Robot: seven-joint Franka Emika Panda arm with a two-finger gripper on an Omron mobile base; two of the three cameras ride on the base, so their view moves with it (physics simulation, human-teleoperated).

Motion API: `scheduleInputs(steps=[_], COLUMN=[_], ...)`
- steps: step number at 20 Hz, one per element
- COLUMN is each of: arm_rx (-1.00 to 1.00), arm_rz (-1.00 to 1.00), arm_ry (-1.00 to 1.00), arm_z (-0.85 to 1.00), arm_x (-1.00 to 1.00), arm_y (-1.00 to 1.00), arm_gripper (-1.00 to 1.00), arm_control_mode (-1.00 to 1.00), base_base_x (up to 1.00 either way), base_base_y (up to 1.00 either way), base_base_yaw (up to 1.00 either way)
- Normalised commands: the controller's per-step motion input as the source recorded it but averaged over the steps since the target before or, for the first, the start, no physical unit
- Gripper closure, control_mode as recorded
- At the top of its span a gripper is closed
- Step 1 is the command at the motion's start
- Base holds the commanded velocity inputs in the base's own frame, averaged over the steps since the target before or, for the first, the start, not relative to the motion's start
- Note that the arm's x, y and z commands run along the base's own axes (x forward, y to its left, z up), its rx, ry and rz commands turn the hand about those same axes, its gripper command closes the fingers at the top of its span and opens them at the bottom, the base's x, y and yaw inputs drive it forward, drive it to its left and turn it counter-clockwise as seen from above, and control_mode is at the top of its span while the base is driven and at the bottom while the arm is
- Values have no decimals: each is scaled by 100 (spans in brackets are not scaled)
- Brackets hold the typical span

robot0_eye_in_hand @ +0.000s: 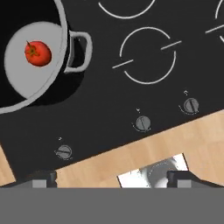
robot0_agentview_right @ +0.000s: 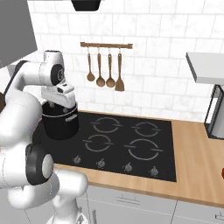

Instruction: Put the tomato and squash in the pot. Retrieve the spatula and lightly stir the vegetables in the pot.

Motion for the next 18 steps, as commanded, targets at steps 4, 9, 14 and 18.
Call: scheduleInputs(steps=[4,9,14,18], arm_rx=[0,0,-2,-9], arm_rz=[-44,-41,-27,-9], arm_ry=[-3,-6,-13,-8], arm_z=[0,0,0,-4], arm_x=[-80,-80,-85,-64], arm_y=[-87,-93,-100,-100], arm_gripper=[-100,-100,-100,-100], arm_control_mode=[-100,-100,-100,-100], base_base_x=[0,0,0,0], base_base_y=[0,0,0,0], base_base_yaw=[0,0,0,0])
